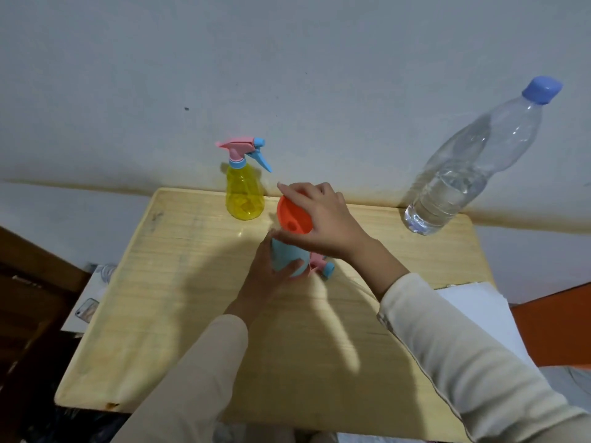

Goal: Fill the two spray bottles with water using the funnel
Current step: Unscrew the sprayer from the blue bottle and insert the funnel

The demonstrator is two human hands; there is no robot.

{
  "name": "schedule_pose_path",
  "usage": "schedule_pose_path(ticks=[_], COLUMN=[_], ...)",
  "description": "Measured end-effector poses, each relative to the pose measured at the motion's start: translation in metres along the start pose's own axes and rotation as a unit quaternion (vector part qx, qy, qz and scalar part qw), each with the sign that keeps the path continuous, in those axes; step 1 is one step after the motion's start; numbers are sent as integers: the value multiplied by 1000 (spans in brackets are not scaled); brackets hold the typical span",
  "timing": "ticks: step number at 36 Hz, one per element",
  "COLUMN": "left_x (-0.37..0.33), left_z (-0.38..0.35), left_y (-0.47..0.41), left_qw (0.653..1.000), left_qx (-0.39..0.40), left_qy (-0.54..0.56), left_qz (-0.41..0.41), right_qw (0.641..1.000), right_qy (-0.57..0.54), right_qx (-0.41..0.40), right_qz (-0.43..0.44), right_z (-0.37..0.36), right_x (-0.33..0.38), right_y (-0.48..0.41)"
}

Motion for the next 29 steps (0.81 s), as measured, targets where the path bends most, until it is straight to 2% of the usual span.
schedule_pose_path(ticks=[4,16,23,27,29], left_x=[-3,-11,-28,-38,-45], left_z=[1,5,13,15,12], left_y=[0,0,4,21,37], left_qw=[1000,998,989,992,983], left_qx=[5,-4,-26,-30,-38], left_qy=[-11,-56,-146,-123,-171], left_qz=[-19,-13,-22,22,51], right_qw=[1000,997,997,998,999], right_qy=[25,38,44,34,31], right_qx=[18,-41,-11,7,3], right_qz=[-1,-44,-64,-48,-32], right_z=[-17,-17,-15,-5,5], right_x=[7,18,13,13,14], right_y=[-4,-3,3,15,23])
Point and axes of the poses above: each hand's wrist, its own y-axis away from the middle knuckle, its own z-axis out of the back of the hand, x = y × z, the point moved 6 cm from there along -y, towards the middle knuckle, and after that the axes turned 5 degrees about -y, right-handed, at the moved point
